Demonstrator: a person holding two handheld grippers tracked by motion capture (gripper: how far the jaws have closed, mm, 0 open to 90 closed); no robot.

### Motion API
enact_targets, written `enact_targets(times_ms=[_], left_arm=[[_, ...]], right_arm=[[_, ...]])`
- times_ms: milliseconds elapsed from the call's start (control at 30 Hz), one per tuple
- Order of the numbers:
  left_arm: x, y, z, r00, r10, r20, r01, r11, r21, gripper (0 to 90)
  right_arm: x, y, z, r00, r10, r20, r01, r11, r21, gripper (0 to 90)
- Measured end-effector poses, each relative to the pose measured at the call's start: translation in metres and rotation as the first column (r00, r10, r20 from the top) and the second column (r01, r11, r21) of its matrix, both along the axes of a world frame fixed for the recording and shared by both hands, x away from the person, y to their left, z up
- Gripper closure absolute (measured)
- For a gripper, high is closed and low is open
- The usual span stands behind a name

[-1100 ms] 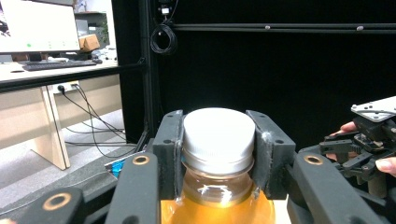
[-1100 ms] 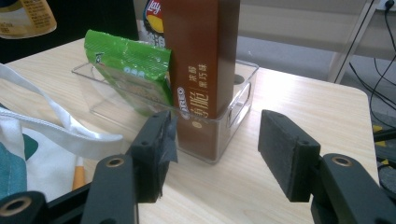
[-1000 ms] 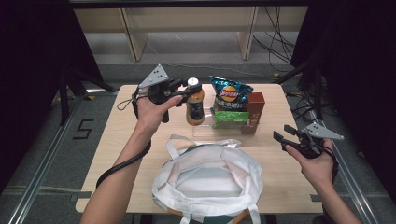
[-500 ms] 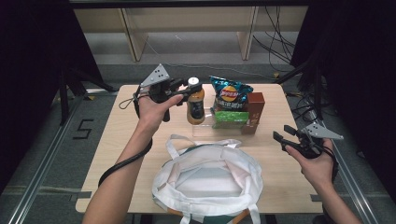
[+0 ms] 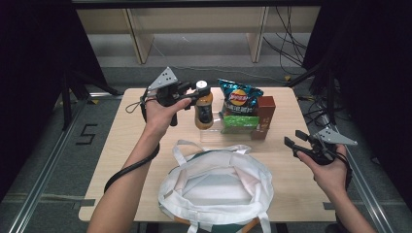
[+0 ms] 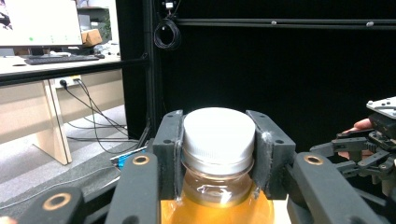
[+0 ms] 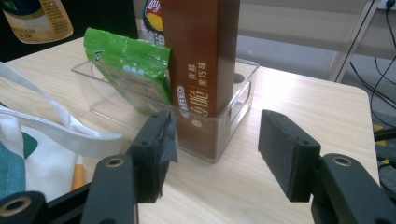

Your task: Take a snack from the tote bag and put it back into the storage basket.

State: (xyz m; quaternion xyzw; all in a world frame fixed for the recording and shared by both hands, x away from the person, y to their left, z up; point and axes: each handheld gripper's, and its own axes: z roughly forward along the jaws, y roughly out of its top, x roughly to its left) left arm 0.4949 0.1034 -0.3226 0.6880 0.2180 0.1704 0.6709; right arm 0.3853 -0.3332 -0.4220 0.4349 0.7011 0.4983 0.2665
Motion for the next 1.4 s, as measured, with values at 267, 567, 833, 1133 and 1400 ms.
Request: enact_targets(times_ms=[267,567,833,1133,1400], left_arm=[[0.002,-0.001,-0.002,1.0,0.004,-0.004,-0.004,1.0,0.001,58.8],[0.004,-0.002,-0.002,1.0,0.005,-0.007,-0.005,1.0,0.001,58.8],[0.007,-0.003,-0.004,1.0,0.008,-0.006,-0.008,0.9999,0.007,58.8],[0.011,-0.003,-0.008,0.9998,0.014,-0.016,-0.014,0.9999,0.0,58.8],[0.013,-0.003,-0.011,0.9998,0.011,-0.019,-0.011,0.9999,0.004,58.7]], right_arm=[[0.0,-0.001,0.0,1.0,0.01,-0.002,-0.01,1.0,-0.009,45.2],[0.0,0.0,0.0,1.0,0.005,-0.002,-0.005,1.0,0.0,45.2],[0.0,0.001,0.0,1.0,-0.002,0.004,0.001,1.0,0.002,45.2],[0.002,-0.001,-0.001,0.9994,0.032,0.01,-0.032,0.999,-0.022,45.2],[0.002,-0.001,-0.001,0.9995,0.03,0.01,-0.03,0.999,-0.023,45.2]])
